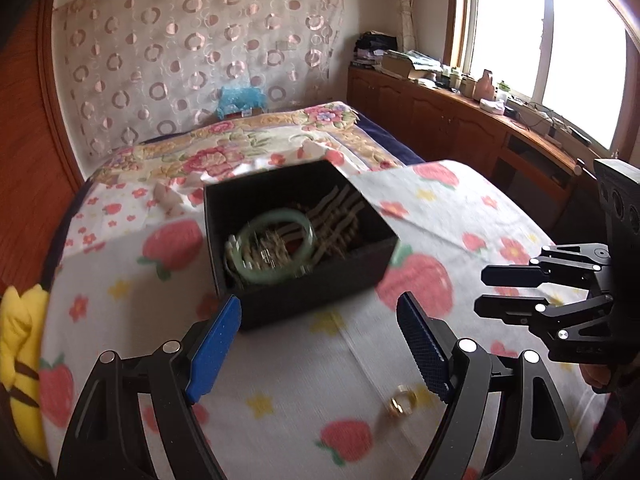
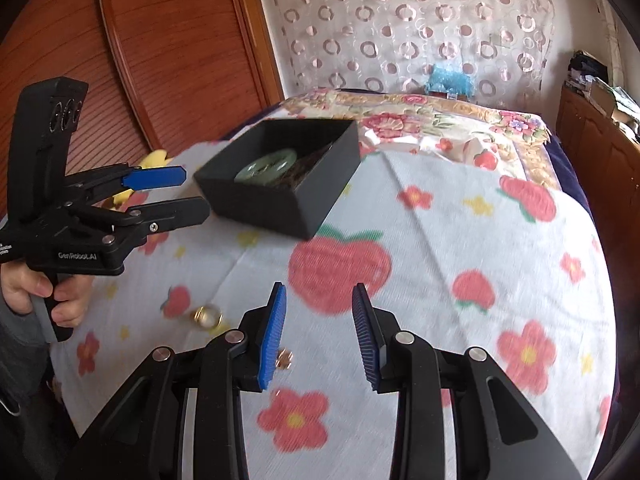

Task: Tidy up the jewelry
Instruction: 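Move both grippers back and close the right on the gold flower earring, then close the left gripper on the gold ring and lift it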

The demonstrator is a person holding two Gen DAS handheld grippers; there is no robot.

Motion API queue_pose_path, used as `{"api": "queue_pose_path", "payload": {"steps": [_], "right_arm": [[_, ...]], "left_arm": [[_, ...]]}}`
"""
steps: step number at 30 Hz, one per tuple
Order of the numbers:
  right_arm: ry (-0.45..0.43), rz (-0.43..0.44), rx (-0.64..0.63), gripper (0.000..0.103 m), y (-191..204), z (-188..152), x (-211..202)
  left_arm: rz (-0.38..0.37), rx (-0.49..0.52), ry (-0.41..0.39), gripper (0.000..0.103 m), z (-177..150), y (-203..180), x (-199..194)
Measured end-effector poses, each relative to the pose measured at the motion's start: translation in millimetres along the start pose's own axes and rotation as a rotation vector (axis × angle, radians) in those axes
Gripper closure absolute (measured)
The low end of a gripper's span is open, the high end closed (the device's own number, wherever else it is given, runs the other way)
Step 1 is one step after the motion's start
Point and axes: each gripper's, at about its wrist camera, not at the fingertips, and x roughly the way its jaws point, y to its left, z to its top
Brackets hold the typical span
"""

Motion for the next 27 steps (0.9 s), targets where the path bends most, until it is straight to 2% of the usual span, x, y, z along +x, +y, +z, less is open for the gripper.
{"api": "queue_pose_path", "payload": {"steps": [10, 13, 17, 27], "right_arm": [[0.081, -0.013, -0.073, 0.067, 27.2, -23.9, 17.0], [0.086, -0.044, -0.090, 0.080, 28.2, -25.8, 21.2], [0.089, -0.067, -0.100, 0.086, 26.9, -27.3, 20.8], [0.044, -0.071, -0.063, 0.086, 20.4, -29.7, 6.2]], "left_arm": [[-0.004, -0.017, 0.029, 0.026, -34.3, -10.7, -11.2], [-0.003, -0.017, 0.045, 0.026, -38.9, -16.3, -9.5], [-0.013, 0.001, 0.087, 0.027, -47.1, -24.1, -1.8], [-0.032, 0.071, 0.135, 0.047, -51.2, -43.7, 9.7]]}}
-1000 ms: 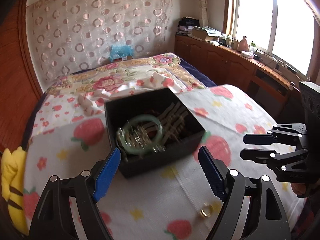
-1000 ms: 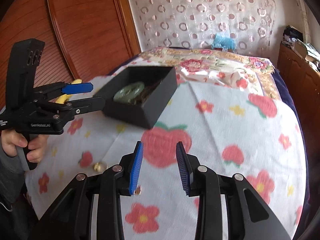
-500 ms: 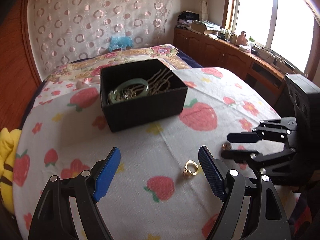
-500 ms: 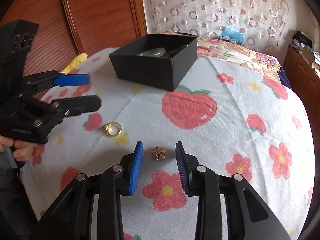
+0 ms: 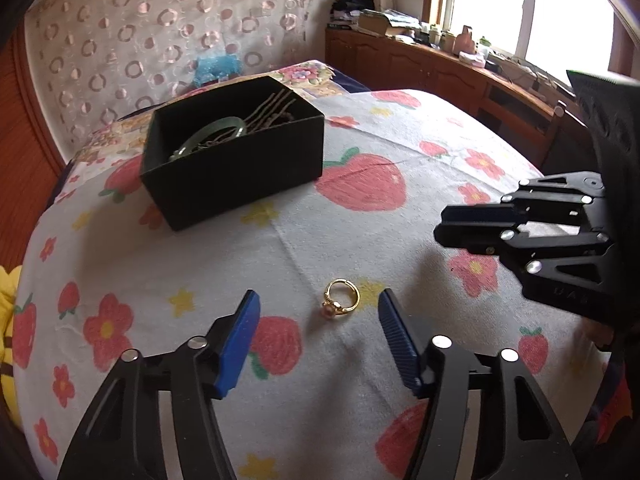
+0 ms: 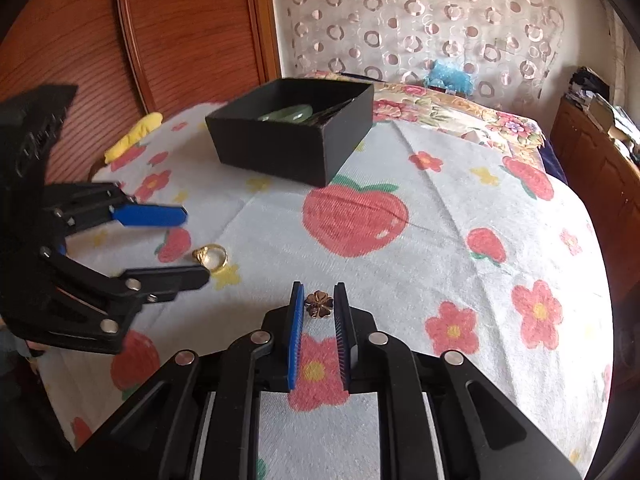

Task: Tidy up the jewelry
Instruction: 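Close the left gripper on the gold ring and lift it, then carry the gold ring and flower earring in both grippers into the box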

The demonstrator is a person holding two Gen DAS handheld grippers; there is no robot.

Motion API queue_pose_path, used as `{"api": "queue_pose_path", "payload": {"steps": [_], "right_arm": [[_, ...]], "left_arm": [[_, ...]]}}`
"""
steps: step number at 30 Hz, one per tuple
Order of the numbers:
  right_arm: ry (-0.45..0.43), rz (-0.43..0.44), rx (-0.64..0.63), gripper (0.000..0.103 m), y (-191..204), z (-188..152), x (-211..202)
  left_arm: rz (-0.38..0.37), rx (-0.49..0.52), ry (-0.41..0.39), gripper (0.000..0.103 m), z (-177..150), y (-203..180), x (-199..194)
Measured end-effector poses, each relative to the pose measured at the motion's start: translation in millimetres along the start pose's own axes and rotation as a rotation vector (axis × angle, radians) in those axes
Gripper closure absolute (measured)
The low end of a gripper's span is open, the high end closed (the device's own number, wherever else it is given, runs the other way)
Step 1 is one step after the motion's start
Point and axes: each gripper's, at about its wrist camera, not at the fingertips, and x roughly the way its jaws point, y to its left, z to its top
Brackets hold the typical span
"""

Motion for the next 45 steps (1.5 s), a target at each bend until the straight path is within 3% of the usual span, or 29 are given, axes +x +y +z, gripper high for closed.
{"api": "queue_pose_path", "payload": {"steps": [5, 8, 9, 13, 30, 45], "right_arm": [[-0.012, 0.002, 0.024, 0.086, -7.0, 1.6, -6.0], [-0.015, 0.002, 0.031, 0.086, -8.4, 1.8, -7.0], [-0.015, 0.005, 0.033, 0.086, -8.3, 2.5, -7.3], [-0.024, 0.009, 0.033, 0.086, -7.6, 12.7, -7.7], [-0.095, 0.046, 0.036, 0.086, 1.2, 107.2, 10.4], [-0.101, 0.086, 0.063, 0.085, 0.1, 140.6, 43.1]], "left_arm": [[0.007, 0.028, 0.008, 0.056, 1.1, -5.5, 4.3], [-0.004, 0.038, -0.001, 0.074, 0.5, -7.9, 3.5], [-0.013, 0.045, -0.003, 0.084, 0.4, -8.7, 3.2], [-0.012, 0.065, -0.009, 0.084, 2.4, -11.3, 1.4], [0.052, -0.036, -0.115, 0.084, 32.7, 39.0, -25.9], [0.108, -0.063, -0.155, 0.084, 55.5, 75.6, -35.3]]}}
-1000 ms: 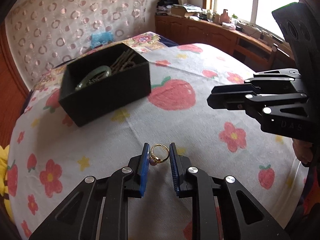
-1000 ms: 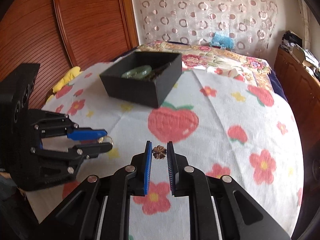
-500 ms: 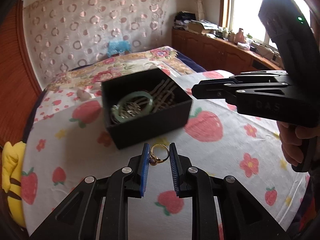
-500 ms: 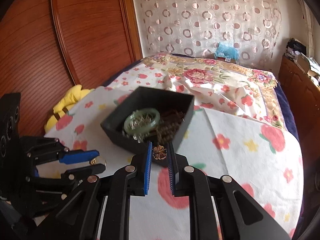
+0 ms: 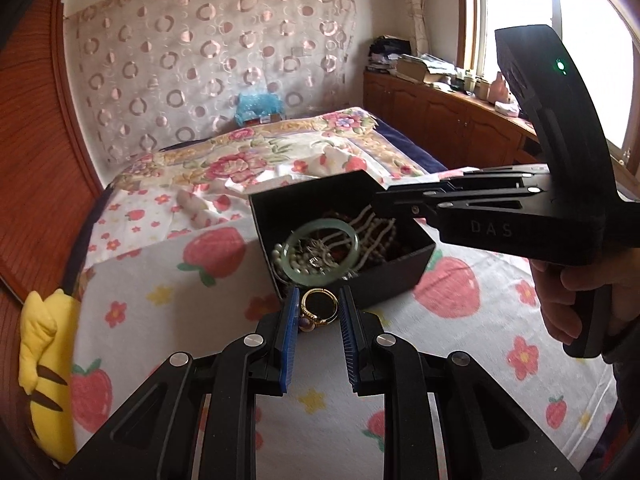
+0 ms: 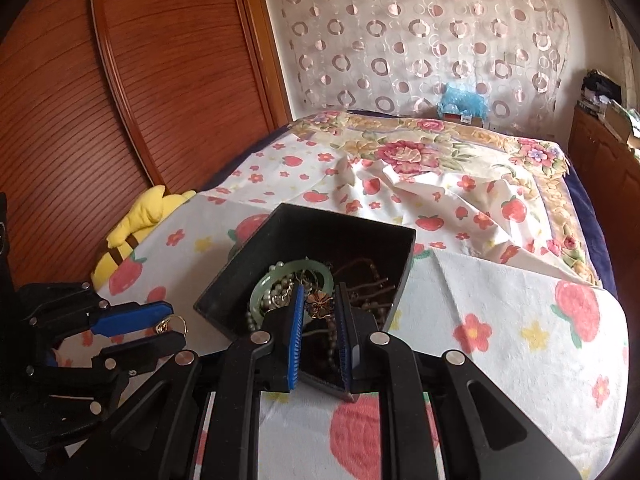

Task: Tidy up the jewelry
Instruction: 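Carry the gold ring and flower earring in both grippers into the box, then open both grippers to drop the ring and earring into the box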

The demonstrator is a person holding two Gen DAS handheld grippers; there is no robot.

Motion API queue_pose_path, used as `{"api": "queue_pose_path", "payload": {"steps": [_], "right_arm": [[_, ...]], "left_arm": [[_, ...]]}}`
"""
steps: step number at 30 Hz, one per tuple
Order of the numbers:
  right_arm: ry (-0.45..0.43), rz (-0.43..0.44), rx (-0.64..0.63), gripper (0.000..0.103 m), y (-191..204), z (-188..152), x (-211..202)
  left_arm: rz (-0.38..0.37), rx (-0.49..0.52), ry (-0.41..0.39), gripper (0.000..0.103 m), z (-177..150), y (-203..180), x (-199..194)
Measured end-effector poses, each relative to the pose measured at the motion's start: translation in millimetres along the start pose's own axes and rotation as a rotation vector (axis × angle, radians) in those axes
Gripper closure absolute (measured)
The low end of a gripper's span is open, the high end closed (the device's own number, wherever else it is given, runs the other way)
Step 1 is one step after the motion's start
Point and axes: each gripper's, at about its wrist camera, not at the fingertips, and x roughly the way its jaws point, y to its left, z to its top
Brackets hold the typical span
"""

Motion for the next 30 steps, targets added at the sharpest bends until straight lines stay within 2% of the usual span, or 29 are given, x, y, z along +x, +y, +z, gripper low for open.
{"api": "queue_pose_path", "payload": {"steps": [4, 10, 16, 24, 30], "right_arm": [[-0.013, 0.000, 0.017, 0.084, -6.0, 3.3, -4.0], [-0.024, 0.005, 0.023, 0.073, -11.7, 3.6, -7.3], [-0.041, -0.006, 0.029, 0.073, -16.0, -1.6, -13.7], [-0.036, -0.053, 0.041, 0.072, -34.2, -13.2, -22.1], [-0.030, -0.074, 0.042, 0.072, -41.7, -23.2, -23.6]], "left_arm": [[0.011, 0.001, -0.005, 0.084, 6.6, 1.2, 3.4], [0.004, 0.004, 0.000, 0.084, 15.0, 1.1, 13.2], [0.014, 0.019, 0.004, 0.084, 30.7, -2.1, 31.5], [0.024, -0.006, 0.022, 0.084, 46.0, 7.1, 65.2], [0.036, -0.016, 0.019, 0.084, 55.4, 14.8, 76.6]]}}
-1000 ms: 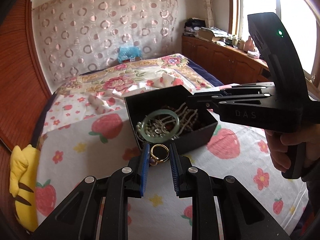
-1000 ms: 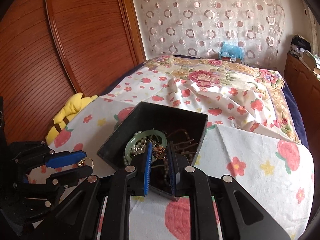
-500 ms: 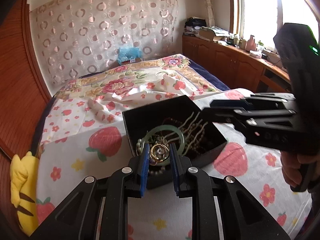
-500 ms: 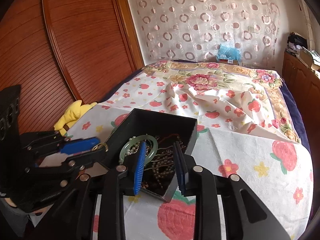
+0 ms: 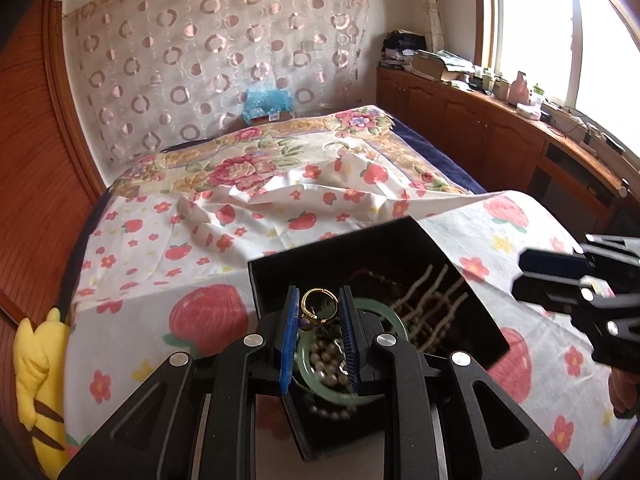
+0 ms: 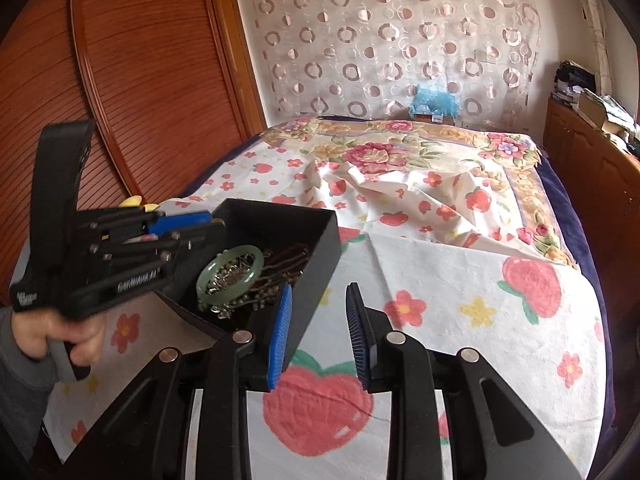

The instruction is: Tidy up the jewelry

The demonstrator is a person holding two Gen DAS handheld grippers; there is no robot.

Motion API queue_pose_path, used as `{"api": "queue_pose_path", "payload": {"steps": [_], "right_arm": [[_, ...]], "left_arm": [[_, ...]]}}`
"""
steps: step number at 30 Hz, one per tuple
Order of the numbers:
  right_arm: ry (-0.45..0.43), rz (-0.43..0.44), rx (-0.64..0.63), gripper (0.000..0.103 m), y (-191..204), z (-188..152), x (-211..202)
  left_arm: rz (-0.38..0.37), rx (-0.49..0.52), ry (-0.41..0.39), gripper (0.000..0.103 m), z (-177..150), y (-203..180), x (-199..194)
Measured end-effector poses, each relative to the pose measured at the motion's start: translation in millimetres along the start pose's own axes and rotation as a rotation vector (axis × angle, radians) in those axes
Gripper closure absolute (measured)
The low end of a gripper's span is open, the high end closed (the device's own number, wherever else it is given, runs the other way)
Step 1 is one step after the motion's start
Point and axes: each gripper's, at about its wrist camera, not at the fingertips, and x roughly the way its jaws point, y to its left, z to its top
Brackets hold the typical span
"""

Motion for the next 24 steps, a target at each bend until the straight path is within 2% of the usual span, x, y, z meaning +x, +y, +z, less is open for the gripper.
{"api": "queue_pose_path", "payload": {"steps": [3, 6, 8, 13, 15, 24], "right_arm": [[-0.003, -0.003, 0.002, 0.072, -0.9, -3.2, -1.4], [-0.020, -0.024, 0.006, 0.072, -0.3, -7.1, -4.8], [-0.030, -0.032, 0.008, 0.072, 1.1, -8.8, -7.5], [-0.066, -0.056, 0.019, 0.072, 5.1, -17.0, -21.1], [-0.077, -0.066, 0.022, 0.072, 8.1, -18.1, -25.8], [-0.093, -0.082, 0.033, 0.071, 20.3, -38.0, -44.3]], "left_arm": [[0.001, -0.006, -0.018, 0.082, 3.9, 2.2, -1.7], [0.008, -0.009, -0.023, 0.063, 3.7, 2.2, -3.4], [0.004, -0.012, -0.027, 0.058, 1.4, 1.7, -6.4], [0.028, -0.012, -0.043, 0.028, -7.8, -2.4, -20.9], [0.038, -0.022, -0.059, 0.022, -13.4, -3.7, -28.8], [0.061, -0.058, -0.100, 0.011, -42.2, -8.7, -64.2]]}}
